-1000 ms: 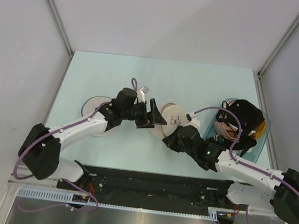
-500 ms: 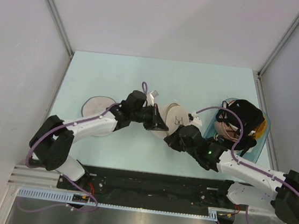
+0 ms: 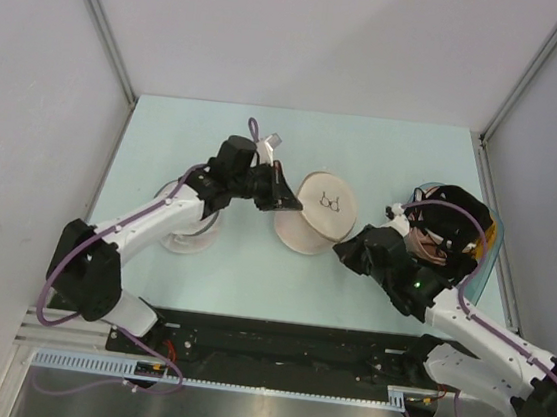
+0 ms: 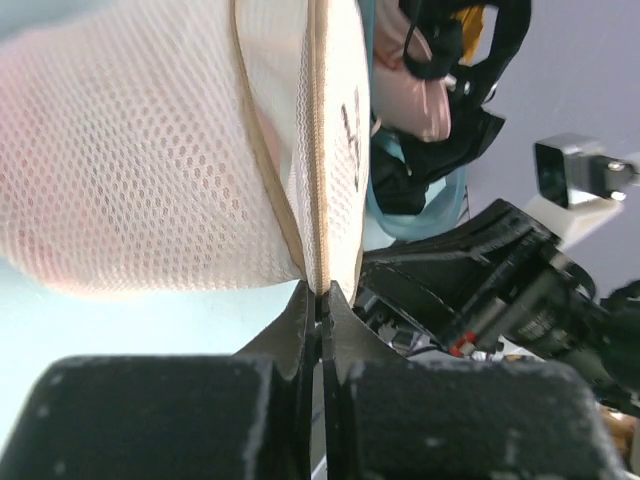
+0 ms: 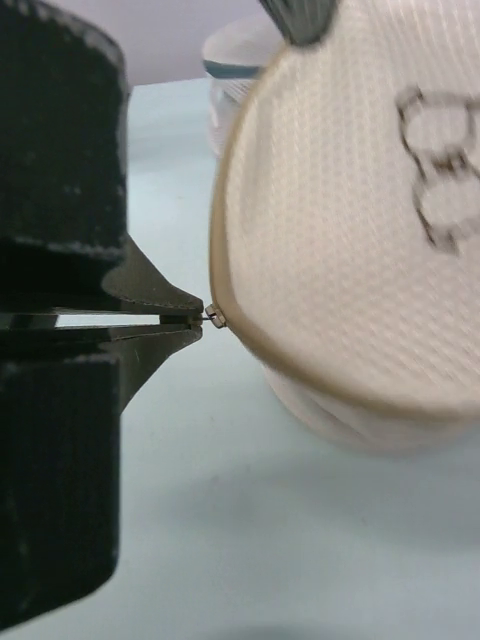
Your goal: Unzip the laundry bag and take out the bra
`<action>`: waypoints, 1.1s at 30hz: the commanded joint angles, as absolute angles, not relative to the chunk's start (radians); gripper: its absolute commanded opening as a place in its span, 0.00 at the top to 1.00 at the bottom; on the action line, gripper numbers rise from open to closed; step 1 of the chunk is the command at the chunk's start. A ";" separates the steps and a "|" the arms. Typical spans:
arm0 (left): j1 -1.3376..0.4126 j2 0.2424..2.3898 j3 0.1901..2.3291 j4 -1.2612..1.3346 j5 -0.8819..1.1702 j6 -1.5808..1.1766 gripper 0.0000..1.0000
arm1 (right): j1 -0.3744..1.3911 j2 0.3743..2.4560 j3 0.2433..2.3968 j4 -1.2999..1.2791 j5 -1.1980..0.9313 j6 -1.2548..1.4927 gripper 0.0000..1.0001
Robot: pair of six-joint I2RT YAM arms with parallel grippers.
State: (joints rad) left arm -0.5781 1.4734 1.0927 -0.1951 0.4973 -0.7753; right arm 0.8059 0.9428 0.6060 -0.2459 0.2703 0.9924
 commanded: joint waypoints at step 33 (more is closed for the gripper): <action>-0.689 1.376 0.824 0.058 0.522 -0.865 0.16 | 0.920 1.103 0.650 -0.067 0.213 1.022 1.00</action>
State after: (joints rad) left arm -0.6731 1.3117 0.8303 -0.0719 0.4713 -0.8120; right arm 0.9150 1.1027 0.6064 -0.1131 0.2142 1.0275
